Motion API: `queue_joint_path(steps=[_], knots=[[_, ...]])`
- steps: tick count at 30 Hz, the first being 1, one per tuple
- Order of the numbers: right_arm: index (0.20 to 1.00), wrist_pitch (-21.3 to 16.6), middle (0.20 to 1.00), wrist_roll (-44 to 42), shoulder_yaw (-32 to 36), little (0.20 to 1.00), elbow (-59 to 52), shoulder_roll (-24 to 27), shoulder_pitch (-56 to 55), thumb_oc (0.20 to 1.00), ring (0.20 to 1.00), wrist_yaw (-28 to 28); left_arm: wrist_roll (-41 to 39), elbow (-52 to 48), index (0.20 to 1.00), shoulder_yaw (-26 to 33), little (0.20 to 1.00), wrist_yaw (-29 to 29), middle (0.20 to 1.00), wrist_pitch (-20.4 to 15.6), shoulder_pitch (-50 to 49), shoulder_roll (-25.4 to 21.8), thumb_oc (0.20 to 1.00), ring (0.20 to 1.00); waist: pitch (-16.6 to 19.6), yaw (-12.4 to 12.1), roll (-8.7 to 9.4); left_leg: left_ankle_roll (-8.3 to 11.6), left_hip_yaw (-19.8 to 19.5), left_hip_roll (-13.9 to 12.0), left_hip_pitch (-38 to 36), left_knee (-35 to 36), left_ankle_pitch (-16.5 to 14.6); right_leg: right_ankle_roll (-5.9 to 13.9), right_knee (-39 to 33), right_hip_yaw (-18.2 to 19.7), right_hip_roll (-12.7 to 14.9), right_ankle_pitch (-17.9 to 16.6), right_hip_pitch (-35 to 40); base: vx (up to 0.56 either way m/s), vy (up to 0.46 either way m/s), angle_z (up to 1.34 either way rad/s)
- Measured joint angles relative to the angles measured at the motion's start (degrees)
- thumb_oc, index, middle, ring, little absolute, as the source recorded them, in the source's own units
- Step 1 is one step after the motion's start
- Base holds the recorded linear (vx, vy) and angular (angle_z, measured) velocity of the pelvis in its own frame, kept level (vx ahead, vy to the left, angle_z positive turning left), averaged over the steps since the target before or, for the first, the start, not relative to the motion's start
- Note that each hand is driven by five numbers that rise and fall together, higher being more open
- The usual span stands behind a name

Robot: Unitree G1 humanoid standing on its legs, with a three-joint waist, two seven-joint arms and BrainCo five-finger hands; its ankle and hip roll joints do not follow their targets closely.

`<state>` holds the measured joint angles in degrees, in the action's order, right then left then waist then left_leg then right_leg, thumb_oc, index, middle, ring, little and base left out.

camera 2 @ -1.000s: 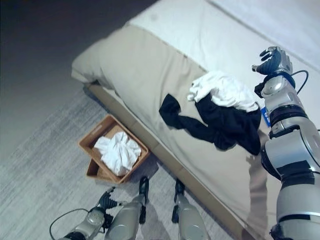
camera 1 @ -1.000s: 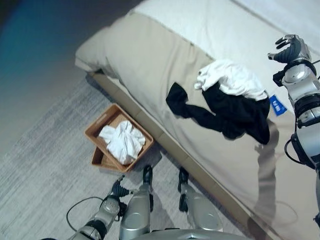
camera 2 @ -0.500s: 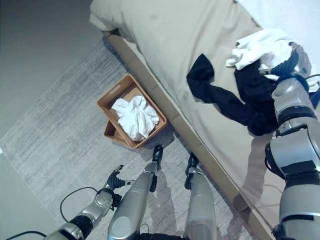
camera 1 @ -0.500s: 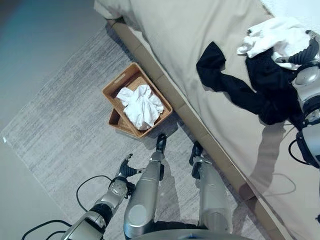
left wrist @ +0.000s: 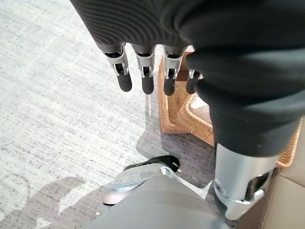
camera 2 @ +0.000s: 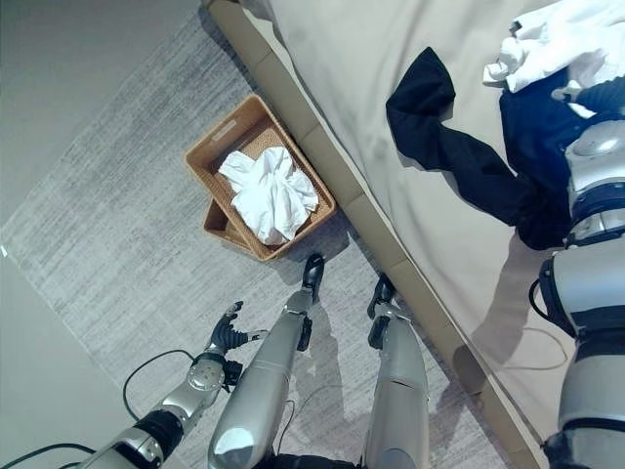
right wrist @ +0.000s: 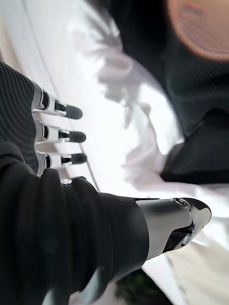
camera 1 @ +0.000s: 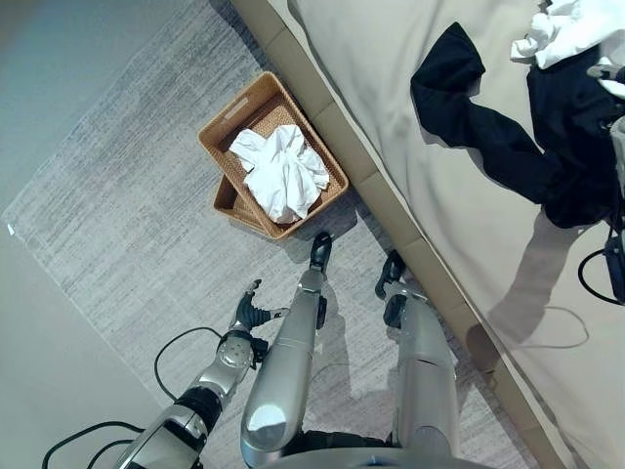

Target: Pick up clothes into the bucket

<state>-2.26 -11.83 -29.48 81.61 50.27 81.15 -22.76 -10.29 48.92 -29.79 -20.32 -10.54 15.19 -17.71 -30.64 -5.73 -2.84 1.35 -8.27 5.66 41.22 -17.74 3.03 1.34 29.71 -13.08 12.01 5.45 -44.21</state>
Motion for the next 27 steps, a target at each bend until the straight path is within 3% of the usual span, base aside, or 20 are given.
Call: queue_joint_path(steps=[12, 21, 22, 23, 24, 25, 27], knots=[[1.0, -0.9, 1.0, -3.6, 0.0, 1.0, 0.1, 0.8, 1.4, 1.0, 1.0, -0.8, -0.2, -1.7, 1.0, -0.8, 1.0, -0.2, 1.0, -0.1, 0.0, -0.5, 1.0, 1.0, 0.0, 0.0, -0.01, -0.04, 0.0, 0.2, 1.0, 0.9, 0.4, 0.01, 0.1, 0.0, 0.4, 0.0, -1.5, 0.01, -0.017, 0.0], [1.0, -0.7, 1.0, -3.6, -0.3, 1.0, 3.1, 2.0, 6.6, 1.0, 1.0, -0.9, -0.7, -4.4, 1.0, -1.2, 1.0, -0.3, 1.0, -0.1, -0.1, -0.8, 1.0, 1.0, 0.0, -0.1, -0.09, 0.42, -0.1, 0.7, 0.4, 4.9, 3.2, -0.29, 1.7, 0.1, 1.4, 0.3, -3.5, 0.0, -0.029, 0.04], [0.928, -0.7, 0.928, -3.6, -0.6, 0.928, 3.1, 2.3, 6.8, 0.928, 0.928, -0.8, -0.7, -5.2, 1.0, -1.3, 1.0, -0.4, 1.0, -0.1, -0.1, -0.8, 1.0, 1.0, 0.0, -0.2, -0.09, 0.36, -0.1, 0.8, 0.6, 5.1, 3.3, -0.46, 2.3, 0.2, 1.6, 0.5, -4.0, 0.0, -0.028, 0.05], [0.476, -0.7, 0.476, -3.6, -0.7, 0.476, 3.1, 2.3, 6.8, 0.476, 0.476, -0.6, -0.8, -5.6, 1.0, -1.4, 1.0, -0.5, 1.0, -0.2, -0.1, -0.7, 1.0, 1.0, 0.1, -0.2, -0.09, 0.36, -0.1, 0.9, 0.6, 5.0, 3.3, -0.56, 2.8, 0.3, 1.8, 0.8, -4.3, 0.0, -0.027, 0.04], [0.256, -0.7, 0.256, -3.6, -0.7, 0.256, 3.1, 2.3, 6.8, 0.256, 0.256, -0.5, -0.8, -5.8, 1.0, -1.5, 1.0, -0.6, 1.0, -0.2, -0.1, -0.7, 1.0, 1.0, 0.1, -0.2, -0.09, 0.36, -0.1, 0.9, 0.6, 5.0, 3.3, -0.57, 3.0, 0.3, 1.8, 0.9, -4.5, 0.0, -0.029, 0.05], [0.2, -0.7, 0.2, -3.6, -0.7, 0.2, 3.1, 2.3, 6.8, 0.2, 0.2, -0.3, -1.8, -6.6, 1.0, -1.7, 1.0, -0.6, 1.0, -0.2, -0.2, -0.8, 1.0, 1.0, 0.1, -0.2, -0.1, 0.35, -0.1, 1.1, 1.1, 4.4, 3.3, -0.72, 3.7, 0.5, 2.0, 1.2, -5.0, 0.0, -0.026, 0.04], [0.2, -0.7, 0.2, -3.6, -1.5, 0.2, 3.1, 2.7, 7.1, 0.2, 0.2, -0.2, -2.0, -8.2, 1.0, -1.7, 1.0, -0.8, 1.0, -0.3, -0.3, -1.1, 1.0, 1.0, 0.1, -0.2, -0.15, 0.75, 0.0, 1.5, 3.2, 1.2, 2.3, -0.82, 5.9, 1.1, 2.2, 2.2, -6.8, 0.0, -0.013, 0.03]])
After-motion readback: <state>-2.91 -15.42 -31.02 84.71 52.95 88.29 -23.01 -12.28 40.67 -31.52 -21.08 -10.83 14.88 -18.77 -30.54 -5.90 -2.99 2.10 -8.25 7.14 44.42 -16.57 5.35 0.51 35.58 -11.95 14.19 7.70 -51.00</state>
